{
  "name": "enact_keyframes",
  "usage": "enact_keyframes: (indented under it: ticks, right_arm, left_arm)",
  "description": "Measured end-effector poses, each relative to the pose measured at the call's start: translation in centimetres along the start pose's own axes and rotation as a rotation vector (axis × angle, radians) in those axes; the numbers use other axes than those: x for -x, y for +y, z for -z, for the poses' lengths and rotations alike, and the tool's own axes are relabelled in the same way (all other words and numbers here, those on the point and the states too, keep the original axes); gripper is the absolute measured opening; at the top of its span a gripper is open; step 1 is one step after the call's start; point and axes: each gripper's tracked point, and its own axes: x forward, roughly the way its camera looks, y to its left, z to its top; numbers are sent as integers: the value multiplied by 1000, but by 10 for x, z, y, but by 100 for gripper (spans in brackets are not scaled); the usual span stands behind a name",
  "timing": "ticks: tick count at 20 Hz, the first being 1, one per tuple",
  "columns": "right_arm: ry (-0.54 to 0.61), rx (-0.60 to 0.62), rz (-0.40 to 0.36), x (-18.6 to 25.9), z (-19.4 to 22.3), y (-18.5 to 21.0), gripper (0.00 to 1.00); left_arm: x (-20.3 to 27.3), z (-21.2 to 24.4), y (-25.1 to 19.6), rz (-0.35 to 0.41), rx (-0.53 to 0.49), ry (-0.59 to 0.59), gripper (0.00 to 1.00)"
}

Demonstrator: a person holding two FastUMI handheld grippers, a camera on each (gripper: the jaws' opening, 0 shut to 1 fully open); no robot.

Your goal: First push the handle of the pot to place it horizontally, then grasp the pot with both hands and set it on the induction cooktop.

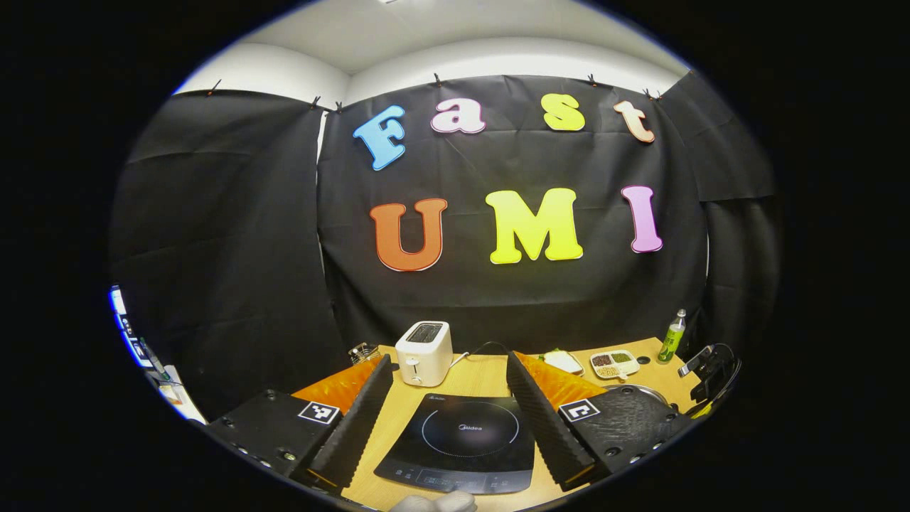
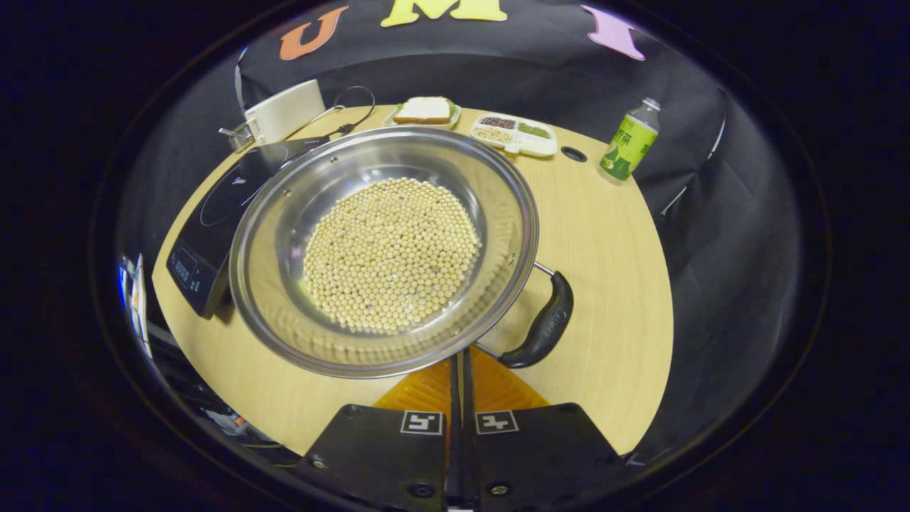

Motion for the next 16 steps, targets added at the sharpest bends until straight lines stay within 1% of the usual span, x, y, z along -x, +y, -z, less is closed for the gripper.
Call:
enact_keyframes:
  ticks: [4,5,6,8,9,10,11,12,14,15,16]
  right_arm:
    - [-8,74,-7,-7,-10,-17,4]
    - [-11,91,-13,-9,-13,-21,3]
    - [-12,108,-18,-11,-15,-26,0]
    - [-17,136,-18,-14,-21,-35,0]
    - [-18,145,-19,-16,-24,-39,4]
    - [-17,145,-21,-20,-26,-44,4]
    - [-12,137,-29,-23,-28,-48,1]
    - [-8,133,-33,-27,-29,-51,4]
    - [-12,142,-29,-31,-32,-59,4]
    - [-14,144,-34,-32,-34,-61,0]
    - [-16,142,-35,-33,-35,-65,0]
  left_arm:
    - [-2,8,-12,-13,0,17,96]
    - [-2,8,-15,-17,-1,21,96]
    - [-2,10,-17,-25,-2,21,96]
    - [-2,13,-20,-42,-4,19,96]
    - [-3,16,-23,-50,-5,24,96]
    - [-4,19,-26,-58,-4,31,96]
    - [-5,21,-29,-65,-1,37,96]
    - [-5,26,-32,-72,3,45,96]
    - [-6,31,-39,-84,18,58,96]
    - [-7,34,-43,-87,23,66,96]
    - [-9,35,-45,-91,25,71,96]
